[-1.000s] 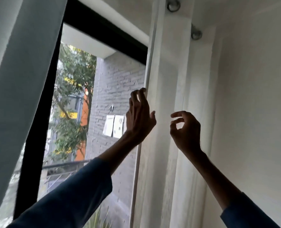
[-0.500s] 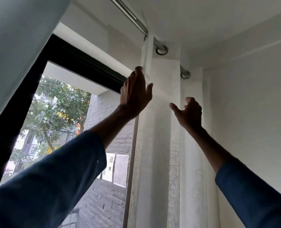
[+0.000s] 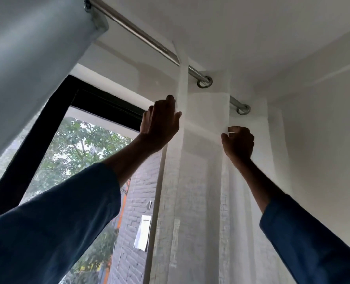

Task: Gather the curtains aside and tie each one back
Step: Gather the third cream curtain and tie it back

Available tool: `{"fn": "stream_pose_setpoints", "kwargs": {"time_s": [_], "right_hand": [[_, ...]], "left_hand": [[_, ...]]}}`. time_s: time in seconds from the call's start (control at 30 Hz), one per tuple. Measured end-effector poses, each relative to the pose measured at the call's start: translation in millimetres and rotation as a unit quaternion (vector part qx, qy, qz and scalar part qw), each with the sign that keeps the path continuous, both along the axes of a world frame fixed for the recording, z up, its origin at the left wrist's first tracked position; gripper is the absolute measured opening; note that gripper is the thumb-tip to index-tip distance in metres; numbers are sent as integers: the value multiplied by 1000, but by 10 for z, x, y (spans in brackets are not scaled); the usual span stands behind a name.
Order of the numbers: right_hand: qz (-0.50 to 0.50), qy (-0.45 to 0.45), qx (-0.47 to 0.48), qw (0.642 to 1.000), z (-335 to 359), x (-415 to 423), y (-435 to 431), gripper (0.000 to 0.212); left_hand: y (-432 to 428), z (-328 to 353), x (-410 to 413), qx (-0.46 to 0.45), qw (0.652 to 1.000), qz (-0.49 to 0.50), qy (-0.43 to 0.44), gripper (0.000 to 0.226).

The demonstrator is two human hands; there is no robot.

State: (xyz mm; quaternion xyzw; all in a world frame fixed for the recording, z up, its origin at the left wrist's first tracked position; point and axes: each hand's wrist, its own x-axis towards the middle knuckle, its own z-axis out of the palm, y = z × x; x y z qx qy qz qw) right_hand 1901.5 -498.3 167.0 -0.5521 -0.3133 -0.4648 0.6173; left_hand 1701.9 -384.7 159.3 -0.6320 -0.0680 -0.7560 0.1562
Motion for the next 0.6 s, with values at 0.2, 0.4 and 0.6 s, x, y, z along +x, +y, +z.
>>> {"fn": "stream_pose_setpoints", "kwargs": {"time_s": [0.2, 0.4, 0.6], "right_hand": [[43, -28, -2, 999, 128, -221, 67, 11], [117, -78, 0, 990, 236, -861, 265, 20], [221, -147, 5, 964, 130, -1310, 502, 18]], "left_hand": [[-11, 45, -37, -12, 999, 33, -17, 29], [-153, 137, -128, -3, 999, 42, 1, 24], [-127, 191, -329, -32, 997, 64, -4, 24]]}}
